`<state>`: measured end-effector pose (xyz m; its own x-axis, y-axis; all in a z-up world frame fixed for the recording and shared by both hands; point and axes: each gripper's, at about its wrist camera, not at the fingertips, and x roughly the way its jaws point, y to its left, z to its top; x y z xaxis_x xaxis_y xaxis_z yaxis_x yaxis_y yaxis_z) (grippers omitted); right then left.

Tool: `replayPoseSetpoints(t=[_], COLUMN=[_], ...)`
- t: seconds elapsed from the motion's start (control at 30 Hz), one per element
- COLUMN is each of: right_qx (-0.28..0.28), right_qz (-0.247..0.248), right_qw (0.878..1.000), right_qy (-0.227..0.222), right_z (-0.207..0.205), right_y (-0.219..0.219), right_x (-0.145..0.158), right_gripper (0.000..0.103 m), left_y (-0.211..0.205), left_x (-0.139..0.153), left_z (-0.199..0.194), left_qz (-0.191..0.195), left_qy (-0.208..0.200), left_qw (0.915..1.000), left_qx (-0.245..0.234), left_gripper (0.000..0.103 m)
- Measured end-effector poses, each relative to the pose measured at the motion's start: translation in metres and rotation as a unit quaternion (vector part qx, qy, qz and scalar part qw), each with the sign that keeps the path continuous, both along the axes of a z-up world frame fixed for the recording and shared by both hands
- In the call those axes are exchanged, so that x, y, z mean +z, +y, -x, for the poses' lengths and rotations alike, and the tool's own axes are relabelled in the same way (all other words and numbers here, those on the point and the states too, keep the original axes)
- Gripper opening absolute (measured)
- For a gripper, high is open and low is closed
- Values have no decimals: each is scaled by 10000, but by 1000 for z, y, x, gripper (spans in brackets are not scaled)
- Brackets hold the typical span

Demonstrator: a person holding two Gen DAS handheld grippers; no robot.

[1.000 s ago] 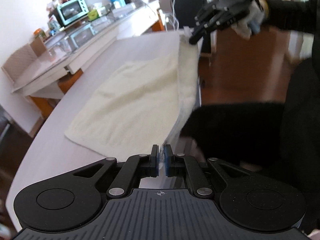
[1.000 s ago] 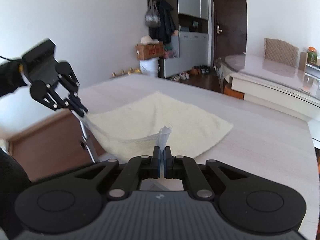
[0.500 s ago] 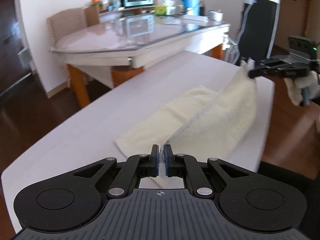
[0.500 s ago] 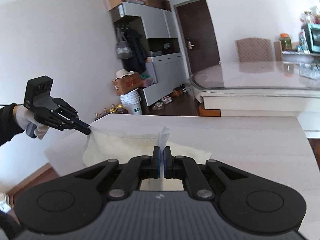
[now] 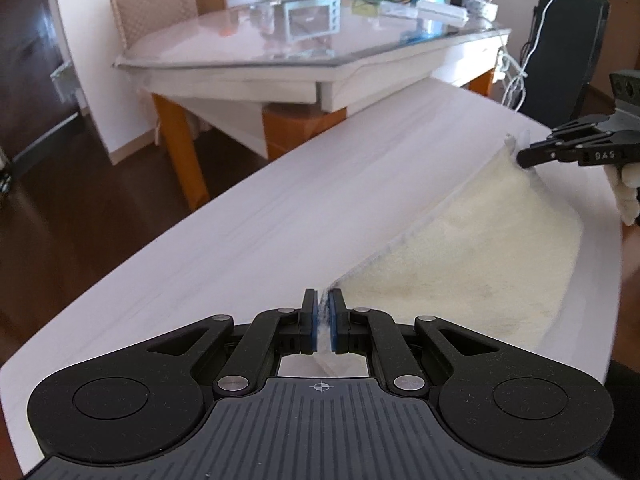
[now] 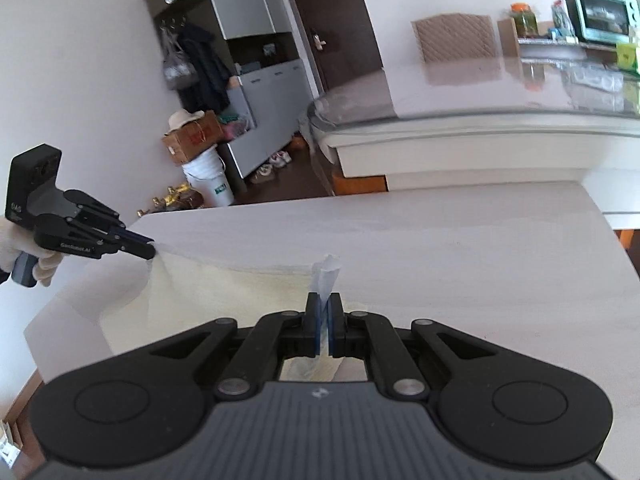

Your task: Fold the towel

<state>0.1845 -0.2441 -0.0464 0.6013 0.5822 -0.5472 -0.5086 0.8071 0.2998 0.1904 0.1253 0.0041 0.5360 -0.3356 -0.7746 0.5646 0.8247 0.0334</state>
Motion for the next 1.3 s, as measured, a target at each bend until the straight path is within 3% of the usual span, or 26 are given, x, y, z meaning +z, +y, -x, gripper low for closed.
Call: replayPoseSetpoints(t=[0.33, 0.5, 0.63, 0.87, 0.93, 1.03, 1.2, 1.3], right_qx=[-5, -30, -102, -122, -120, -79, 142, 227], right_qz=[629, 860, 890, 826, 800, 809, 1351, 1429], right_qw=[9980, 9963, 9959, 9963, 9964, 9960, 9888, 9874], right_qy=[59, -44, -148, -202, -256, -369, -616, -638], right_z=[-8, -6, -1, 11, 17, 30, 58, 69], right_y=[16, 18, 14, 10, 10, 15, 34, 41], right_x=[-14, -12, -5, 8, 14, 22, 25, 24], right_gripper=[6, 21, 24, 26, 32, 39, 39, 39], left_y=[-2, -8, -5, 15, 16, 12, -6, -15], left_x=[-24, -24, -22, -13, -10, -5, -3, -7], left_z=[-10, -9, -6, 6, 12, 21, 39, 49], left_qz=[-156, -386, -532, -540, -504, -496, -659, -696], left_qy=[48, -34, -145, -263, -345, -532, -691, -665], left_qw=[9998, 9992, 9984, 9976, 9974, 9970, 9954, 9949], left_qx=[103, 25, 101, 346, 372, 278, -117, -307], left_gripper=[7, 11, 33, 36, 39, 41, 49, 52])
